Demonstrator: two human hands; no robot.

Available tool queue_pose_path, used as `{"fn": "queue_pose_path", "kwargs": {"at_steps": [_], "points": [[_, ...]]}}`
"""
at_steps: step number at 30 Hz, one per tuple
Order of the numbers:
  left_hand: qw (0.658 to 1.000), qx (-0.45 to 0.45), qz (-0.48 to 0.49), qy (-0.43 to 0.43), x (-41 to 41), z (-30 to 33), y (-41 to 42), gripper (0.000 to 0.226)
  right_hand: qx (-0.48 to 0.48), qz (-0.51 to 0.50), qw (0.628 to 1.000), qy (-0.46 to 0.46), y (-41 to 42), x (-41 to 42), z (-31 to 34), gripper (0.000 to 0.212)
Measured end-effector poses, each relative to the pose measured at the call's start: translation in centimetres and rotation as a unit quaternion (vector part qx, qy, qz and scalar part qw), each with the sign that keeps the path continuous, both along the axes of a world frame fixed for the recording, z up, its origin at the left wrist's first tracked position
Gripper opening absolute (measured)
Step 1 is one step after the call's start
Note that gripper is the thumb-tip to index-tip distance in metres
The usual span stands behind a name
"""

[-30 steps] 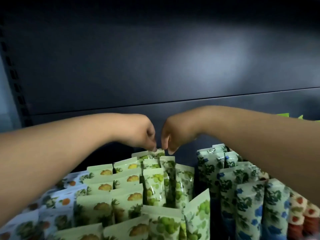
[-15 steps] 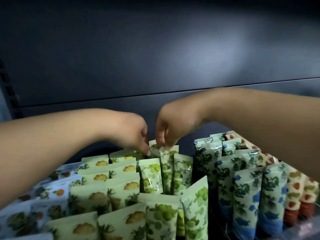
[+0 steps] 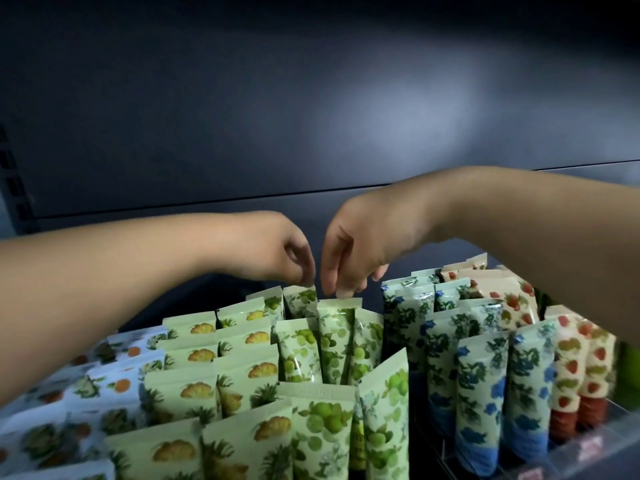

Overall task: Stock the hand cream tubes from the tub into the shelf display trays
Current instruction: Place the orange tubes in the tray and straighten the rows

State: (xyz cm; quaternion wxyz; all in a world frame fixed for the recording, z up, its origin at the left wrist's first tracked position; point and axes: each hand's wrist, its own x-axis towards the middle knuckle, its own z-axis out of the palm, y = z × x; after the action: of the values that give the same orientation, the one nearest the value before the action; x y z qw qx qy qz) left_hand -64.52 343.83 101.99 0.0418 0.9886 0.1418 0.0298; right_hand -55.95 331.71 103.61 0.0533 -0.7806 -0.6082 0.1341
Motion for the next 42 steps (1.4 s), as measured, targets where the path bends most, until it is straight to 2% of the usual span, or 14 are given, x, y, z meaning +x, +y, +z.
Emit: {"fn": "queue_pose_path", "kwargs": {"at_steps": [5,9,15,17,20,24,27,30,35,39,42], "points": [[0.998,0.027,-0.028,0.043,1.3,-1.7,-0.1,0.003,-0.02,0.007,1.0,-0.018,-0.5,-0.3,-0.3,0.008],[0.997,0.029,-0.022,0.063,2.2,-2.5,0.2,0.007,-0.022,0.006,0.999,-0.029,-0.7,-0.5,-0.3,0.007],[0.998,0.003,-0.045,0.053,1.3,-1.7,0.1,0.003,-0.021,0.011,0.999,-0.048,-0.8,-0.6,-0.4,0.014],[0.998,-0.005,-0.034,0.052,0.4,-1.2,-0.1,0.011,-0.025,0.007,0.998,-0.056,-0.9,-0.6,-0.4,0.015],[0.999,-0.004,0.001,0.05,-0.8,-0.6,0.3,0.012,-0.028,0.007,0.997,-0.077,-1.0,-0.7,-0.4,0.014],[0.998,-0.011,0.015,0.062,-2.2,-0.1,0.5,0.004,0.006,0.007,0.994,-0.113,-0.5,-0.6,-0.6,0.005],[0.998,-0.024,0.006,0.063,-2.8,0.2,0.4,0.007,0.017,0.006,0.989,-0.144,-0.1,-0.6,-0.8,0.013],[0.997,-0.041,0.001,0.062,-3.4,0.4,0.4,0.005,0.029,0.009,0.988,-0.153,0.1,-0.8,-0.6,0.012],[0.997,-0.041,-0.017,0.058,-4.3,0.4,-0.2,0.01,0.009,0.024,0.992,-0.122,0.1,-1.0,-0.7,0.004],[0.996,-0.04,-0.039,0.075,-4.8,0.5,-0.8,0.033,0.011,0.024,0.996,-0.084,0.1,-1.0,-0.7,0.005],[0.995,-0.044,-0.047,0.081,-5.2,0.5,-0.8,0.038,-0.003,0.03,0.998,-0.05,0.0,-1.1,-0.5,0.008]]}}
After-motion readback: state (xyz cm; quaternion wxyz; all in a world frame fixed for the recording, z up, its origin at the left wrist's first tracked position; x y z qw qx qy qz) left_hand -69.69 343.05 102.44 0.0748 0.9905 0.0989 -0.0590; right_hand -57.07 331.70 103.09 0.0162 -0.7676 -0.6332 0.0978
